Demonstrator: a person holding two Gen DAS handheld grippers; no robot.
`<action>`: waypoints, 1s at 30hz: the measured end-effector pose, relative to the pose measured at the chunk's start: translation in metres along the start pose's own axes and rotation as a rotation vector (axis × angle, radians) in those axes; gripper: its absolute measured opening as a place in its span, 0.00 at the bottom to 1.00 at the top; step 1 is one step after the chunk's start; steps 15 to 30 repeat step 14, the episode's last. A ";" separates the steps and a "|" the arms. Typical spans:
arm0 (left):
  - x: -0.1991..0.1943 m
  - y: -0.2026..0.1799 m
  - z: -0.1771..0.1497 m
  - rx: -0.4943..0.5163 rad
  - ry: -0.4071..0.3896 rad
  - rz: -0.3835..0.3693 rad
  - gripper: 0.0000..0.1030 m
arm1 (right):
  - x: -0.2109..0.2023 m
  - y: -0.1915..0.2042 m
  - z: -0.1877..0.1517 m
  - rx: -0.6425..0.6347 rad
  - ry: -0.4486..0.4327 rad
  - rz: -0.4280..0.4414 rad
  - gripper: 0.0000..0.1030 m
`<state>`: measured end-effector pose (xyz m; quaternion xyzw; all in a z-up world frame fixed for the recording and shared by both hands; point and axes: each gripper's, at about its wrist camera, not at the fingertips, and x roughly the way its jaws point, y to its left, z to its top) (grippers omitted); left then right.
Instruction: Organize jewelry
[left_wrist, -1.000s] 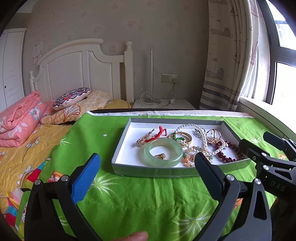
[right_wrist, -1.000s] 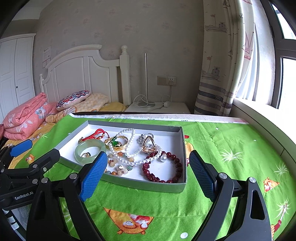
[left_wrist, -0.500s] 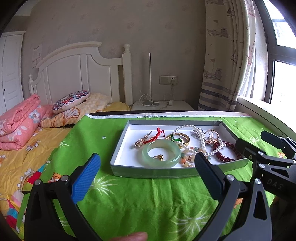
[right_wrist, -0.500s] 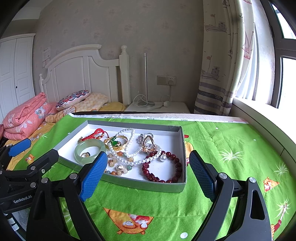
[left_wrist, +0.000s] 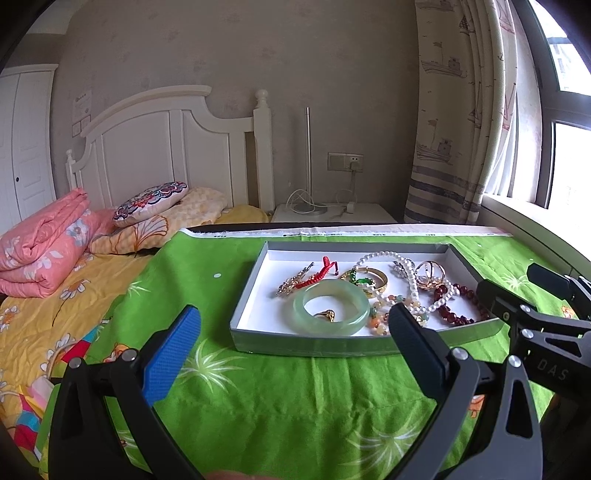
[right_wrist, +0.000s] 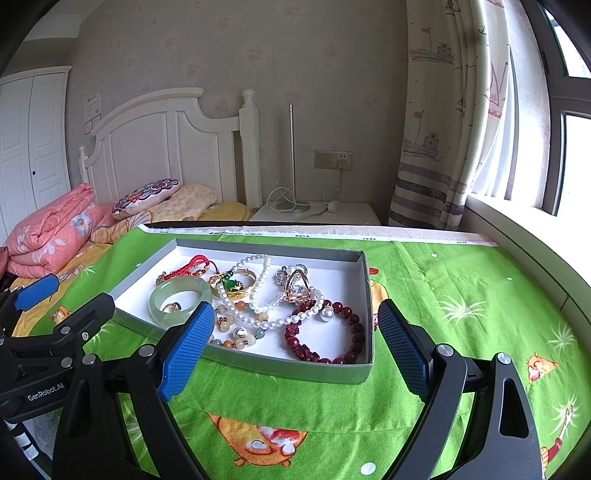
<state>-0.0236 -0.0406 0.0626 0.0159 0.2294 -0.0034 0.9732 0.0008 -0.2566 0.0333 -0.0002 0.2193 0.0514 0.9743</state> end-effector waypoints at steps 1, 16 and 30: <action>0.001 0.001 0.000 -0.003 0.007 -0.003 0.98 | 0.000 0.000 0.000 0.000 0.001 -0.002 0.84; 0.026 0.015 -0.009 -0.054 0.247 -0.049 0.98 | 0.017 0.012 -0.022 -0.083 0.312 0.060 0.84; 0.026 0.015 -0.009 -0.054 0.247 -0.049 0.98 | 0.017 0.012 -0.022 -0.083 0.312 0.060 0.84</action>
